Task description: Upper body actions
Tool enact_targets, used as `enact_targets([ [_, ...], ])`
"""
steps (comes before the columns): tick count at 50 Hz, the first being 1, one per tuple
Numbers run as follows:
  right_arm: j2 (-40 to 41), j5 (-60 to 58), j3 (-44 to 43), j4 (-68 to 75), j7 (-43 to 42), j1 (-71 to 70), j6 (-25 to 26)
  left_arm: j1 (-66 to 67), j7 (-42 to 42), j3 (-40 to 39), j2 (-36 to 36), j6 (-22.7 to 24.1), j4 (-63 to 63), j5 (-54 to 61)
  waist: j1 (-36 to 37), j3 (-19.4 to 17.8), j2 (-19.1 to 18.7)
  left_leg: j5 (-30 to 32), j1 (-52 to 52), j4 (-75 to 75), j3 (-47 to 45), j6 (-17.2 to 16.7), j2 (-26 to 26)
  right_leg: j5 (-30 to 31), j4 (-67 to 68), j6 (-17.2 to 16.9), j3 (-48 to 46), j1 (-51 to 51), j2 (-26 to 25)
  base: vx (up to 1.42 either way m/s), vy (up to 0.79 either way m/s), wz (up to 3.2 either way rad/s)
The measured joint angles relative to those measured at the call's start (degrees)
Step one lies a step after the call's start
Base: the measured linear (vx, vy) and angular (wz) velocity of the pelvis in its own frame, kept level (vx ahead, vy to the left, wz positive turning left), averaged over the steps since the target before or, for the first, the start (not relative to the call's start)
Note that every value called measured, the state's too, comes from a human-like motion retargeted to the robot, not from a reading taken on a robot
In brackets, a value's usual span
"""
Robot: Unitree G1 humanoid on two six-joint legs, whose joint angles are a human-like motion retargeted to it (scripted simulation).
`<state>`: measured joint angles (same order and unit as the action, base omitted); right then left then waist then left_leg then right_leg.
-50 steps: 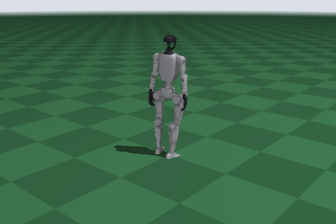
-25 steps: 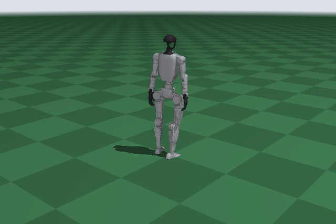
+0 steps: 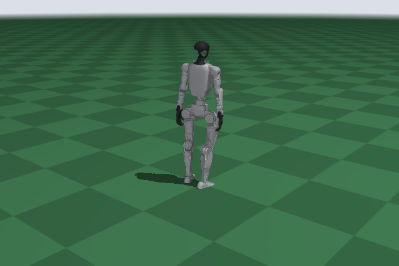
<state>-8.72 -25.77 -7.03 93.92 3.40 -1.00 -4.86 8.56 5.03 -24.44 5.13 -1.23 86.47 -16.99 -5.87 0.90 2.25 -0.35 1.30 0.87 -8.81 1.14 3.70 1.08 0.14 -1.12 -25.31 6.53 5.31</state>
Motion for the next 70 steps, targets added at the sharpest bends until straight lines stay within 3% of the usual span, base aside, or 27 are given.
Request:
enact_targets([
  [41,0.1,-1.4,0.7,-0.9,-0.4,0.6,-0.2,0.2,0.0,-0.1,-0.1,0.2,0.4,0.0,-0.9,0.3,-0.2,-0.4,-0.3,-0.2,-0.6,-0.2,-0.2,0.1,0.1,0.0,0.4,-0.8,0.1,0.0,0.0,0.0],
  [51,-0.8,-3.5,-0.4,0.4,-3.3,5.2,-2.6,-8.6,-2.2,8.6,2.9,0.3,6.1,-3.3,-1.6,0.0,0.4,-0.2,-0.3,-0.2,-0.3,-0.3,-0.3,0.1,0.1,-0.2,0.3,-0.6,0.1,0.0,0.0,0.0],
  [60,-2.9,-6.8,-2.0,3.5,-7.3,14.6,-0.7,-20.4,-0.7,12.7,0.3,3.1,-3.6,-0.3,-1.3,-1.0,1.3,0.1,-0.5,0.1,0.4,-0.3,0.0,0.1,-0.3,-0.3,-0.7,0.4,0.5,0.0,0.0,0.0],
  [70,-3.6,-0.2,-3.0,3.5,-8.9,17.3,4.6,-24.0,-2.0,15.5,-0.6,6.9,-14.2,0.2,-1.9,-1.9,0.1,0.5,-1.8,0.4,0.8,-0.6,-0.3,0.4,-0.9,-0.1,-2.6,0.3,0.7,-0.01,0.01,0.02],
])
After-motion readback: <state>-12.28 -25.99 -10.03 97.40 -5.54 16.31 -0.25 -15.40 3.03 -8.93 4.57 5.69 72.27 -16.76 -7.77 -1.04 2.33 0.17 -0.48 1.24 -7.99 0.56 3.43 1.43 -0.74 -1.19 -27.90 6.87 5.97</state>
